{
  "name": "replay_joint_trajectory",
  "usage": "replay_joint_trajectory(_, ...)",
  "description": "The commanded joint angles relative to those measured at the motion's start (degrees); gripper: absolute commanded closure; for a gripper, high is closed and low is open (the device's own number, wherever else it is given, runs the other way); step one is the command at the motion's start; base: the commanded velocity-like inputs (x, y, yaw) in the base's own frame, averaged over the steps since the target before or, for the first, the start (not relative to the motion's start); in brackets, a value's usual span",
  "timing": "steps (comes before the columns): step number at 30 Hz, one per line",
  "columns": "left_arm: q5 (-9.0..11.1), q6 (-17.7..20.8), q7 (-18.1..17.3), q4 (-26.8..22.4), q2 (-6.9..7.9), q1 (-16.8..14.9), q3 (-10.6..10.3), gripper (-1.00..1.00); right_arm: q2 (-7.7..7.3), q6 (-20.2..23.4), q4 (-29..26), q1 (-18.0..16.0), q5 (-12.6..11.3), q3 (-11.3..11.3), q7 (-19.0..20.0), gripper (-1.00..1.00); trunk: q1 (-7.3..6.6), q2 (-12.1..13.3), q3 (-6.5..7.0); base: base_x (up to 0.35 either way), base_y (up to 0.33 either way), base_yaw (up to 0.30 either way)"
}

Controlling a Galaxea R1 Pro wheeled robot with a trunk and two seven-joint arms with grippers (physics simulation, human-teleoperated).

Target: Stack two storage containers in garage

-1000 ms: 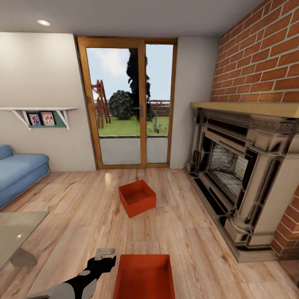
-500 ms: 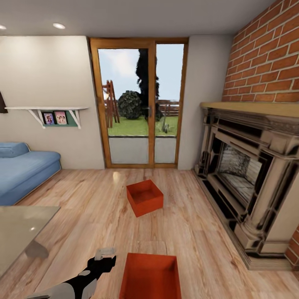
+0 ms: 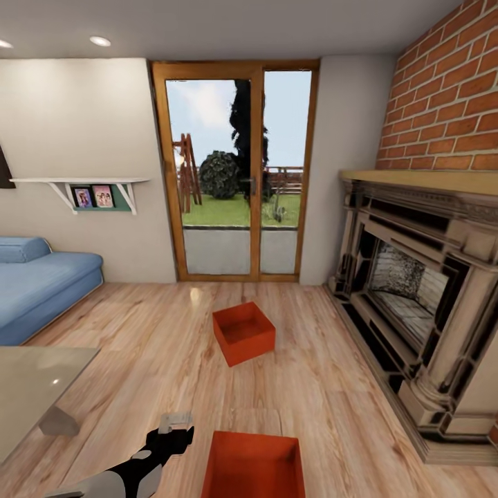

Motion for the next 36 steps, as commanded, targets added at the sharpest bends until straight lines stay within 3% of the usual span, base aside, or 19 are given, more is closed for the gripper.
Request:
replay_joint_trajectory(1, -0.6, -0.4, 0.0, 0.2, 0.00, -0.1, 0.5, -1.00, -0.01, 0.0, -0.1, 0.0, 0.2, 0.0, -0.2, -1.00, 0.04, 0.0, -0.05, 0.320, 0.000, 0.000)
replay_joint_trajectory(6, -0.6, -0.4, 0.0, 0.3, -0.02, -0.1, 0.5, -1.00, -0.01, -0.1, -0.1, 0.0, 0.2, 0.0, -0.2, -1.00, 0.04, 0.0, -0.05, 0.231, 0.000, 0.000)
replay_joint_trajectory(13, -0.6, -0.5, 0.0, 0.3, -0.02, -0.1, 0.6, -1.00, -0.01, -0.1, -0.1, 0.0, 0.2, 0.0, -0.2, -1.00, 0.04, 0.0, -0.05, 0.017, 0.000, -0.010)
replay_joint_trajectory(22, -0.6, -0.5, 0.0, 0.3, -0.02, -0.1, 0.6, -1.00, -0.01, -0.1, 0.0, 0.0, 0.2, 0.0, -0.2, -1.00, 0.04, 0.0, -0.05, 0.001, 0.000, -0.176)
replay_joint_trajectory(36, -0.6, -0.5, 0.0, 0.3, 0.05, -0.1, 0.5, -1.00, -0.01, -0.1, 0.0, 0.0, 0.2, 0.0, -0.2, -1.00, 0.04, 0.0, -0.05, 0.024, 0.006, -0.009)
